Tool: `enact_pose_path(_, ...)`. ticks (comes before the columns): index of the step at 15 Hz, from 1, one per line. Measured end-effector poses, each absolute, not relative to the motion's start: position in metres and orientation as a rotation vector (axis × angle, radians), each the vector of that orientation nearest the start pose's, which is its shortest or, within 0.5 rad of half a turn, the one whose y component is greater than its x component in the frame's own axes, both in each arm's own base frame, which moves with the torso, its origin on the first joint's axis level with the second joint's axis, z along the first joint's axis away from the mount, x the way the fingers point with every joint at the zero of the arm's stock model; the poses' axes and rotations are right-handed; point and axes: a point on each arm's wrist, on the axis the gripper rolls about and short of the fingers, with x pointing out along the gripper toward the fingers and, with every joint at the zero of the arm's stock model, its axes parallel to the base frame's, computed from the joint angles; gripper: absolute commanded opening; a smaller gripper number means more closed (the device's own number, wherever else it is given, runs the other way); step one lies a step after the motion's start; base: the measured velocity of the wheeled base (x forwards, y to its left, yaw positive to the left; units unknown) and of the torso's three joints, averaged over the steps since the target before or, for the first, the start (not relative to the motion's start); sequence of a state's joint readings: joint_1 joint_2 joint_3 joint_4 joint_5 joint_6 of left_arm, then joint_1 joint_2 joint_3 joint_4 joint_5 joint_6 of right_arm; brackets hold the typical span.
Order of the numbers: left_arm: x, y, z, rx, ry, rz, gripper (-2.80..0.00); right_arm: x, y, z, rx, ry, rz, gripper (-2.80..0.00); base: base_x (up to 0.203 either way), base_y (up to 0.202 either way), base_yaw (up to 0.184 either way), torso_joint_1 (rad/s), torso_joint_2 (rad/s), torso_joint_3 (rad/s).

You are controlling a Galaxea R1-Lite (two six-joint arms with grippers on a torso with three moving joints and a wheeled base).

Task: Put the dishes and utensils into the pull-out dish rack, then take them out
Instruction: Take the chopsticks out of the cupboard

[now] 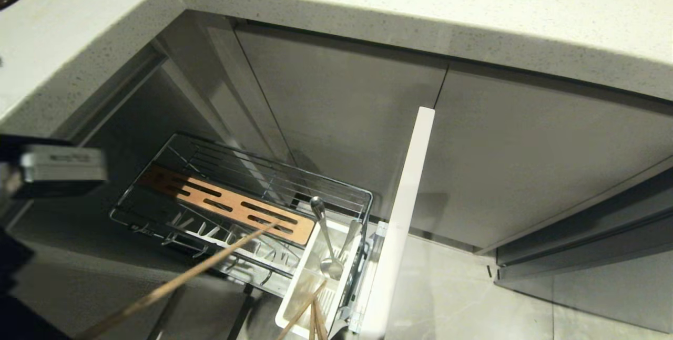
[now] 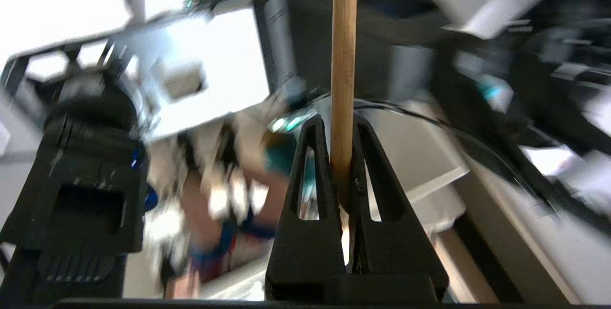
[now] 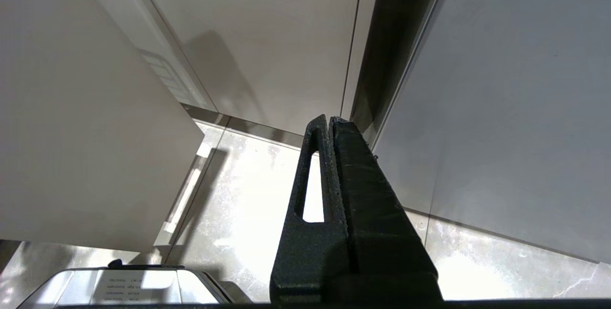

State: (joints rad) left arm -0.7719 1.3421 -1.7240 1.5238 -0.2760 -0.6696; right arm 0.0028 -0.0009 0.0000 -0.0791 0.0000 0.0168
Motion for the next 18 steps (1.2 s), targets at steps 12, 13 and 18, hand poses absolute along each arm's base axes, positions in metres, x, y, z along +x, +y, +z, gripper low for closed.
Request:
enact_pose_path(12, -0.003, -0.004, 0.395, -0.316, 0.625, -0.504, -2.8, -0.023, 0.0, 0.084, 0.017, -0.08, 0.003, -2.8, 0.0, 0.0, 0.0, 0.0, 0.0, 0.0)
enact_pose_path(13, -0.009, -0.002, 0.398, -0.315, 0.56, -0.44, -2.8, -0.023, 0.0, 0.084, 0.017, -0.08, 0.003, -2.8, 0.0, 0.0, 0.0, 0.0, 0.0, 0.0)
enact_pose_path(18, -0.027, -0.002, 0.401, -0.326, 0.356, 0.058, -2.8, -0.023, 0.0, 0.084, 0.017, -0.08, 0.003, -2.8, 0.0, 0.0, 0.0, 0.0, 0.0, 0.0)
